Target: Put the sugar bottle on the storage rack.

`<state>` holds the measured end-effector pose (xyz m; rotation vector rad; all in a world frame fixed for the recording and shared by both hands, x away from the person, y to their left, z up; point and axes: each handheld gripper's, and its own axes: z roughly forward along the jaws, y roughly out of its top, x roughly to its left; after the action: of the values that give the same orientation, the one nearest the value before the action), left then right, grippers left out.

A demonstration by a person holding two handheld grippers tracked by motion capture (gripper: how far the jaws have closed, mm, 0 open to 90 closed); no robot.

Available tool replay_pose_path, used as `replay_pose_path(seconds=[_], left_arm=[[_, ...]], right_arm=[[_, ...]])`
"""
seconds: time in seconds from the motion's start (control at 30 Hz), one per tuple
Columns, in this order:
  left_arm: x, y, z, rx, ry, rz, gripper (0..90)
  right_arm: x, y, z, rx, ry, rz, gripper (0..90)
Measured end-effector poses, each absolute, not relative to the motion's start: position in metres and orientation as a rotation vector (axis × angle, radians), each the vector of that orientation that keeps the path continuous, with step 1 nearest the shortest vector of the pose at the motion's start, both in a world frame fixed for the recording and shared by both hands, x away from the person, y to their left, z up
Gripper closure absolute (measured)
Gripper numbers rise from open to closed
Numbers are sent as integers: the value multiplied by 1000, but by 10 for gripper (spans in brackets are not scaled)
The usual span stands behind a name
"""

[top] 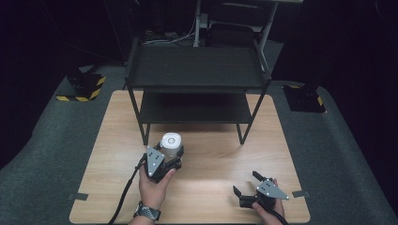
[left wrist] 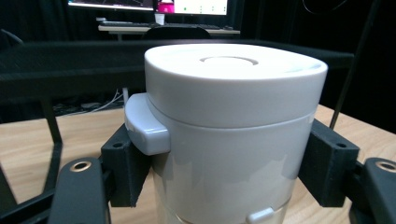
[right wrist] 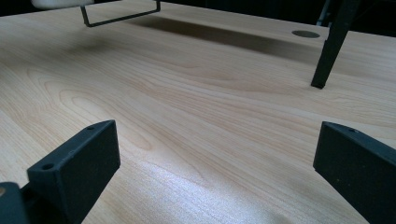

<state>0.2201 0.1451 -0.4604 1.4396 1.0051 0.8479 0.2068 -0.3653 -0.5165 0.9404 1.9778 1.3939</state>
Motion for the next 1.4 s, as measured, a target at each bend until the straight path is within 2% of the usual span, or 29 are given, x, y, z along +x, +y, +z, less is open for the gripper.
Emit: replay_pose_path(seconds=[0.8,1.4], left_arm=[[242,143,-385,1409,1010,900,283],[274,135,-376,1358,1015,938,283]], right_arm=[[207,-366,-517,948,1972,1408,2],[207,-368,-518,946,1970,1419,3]])
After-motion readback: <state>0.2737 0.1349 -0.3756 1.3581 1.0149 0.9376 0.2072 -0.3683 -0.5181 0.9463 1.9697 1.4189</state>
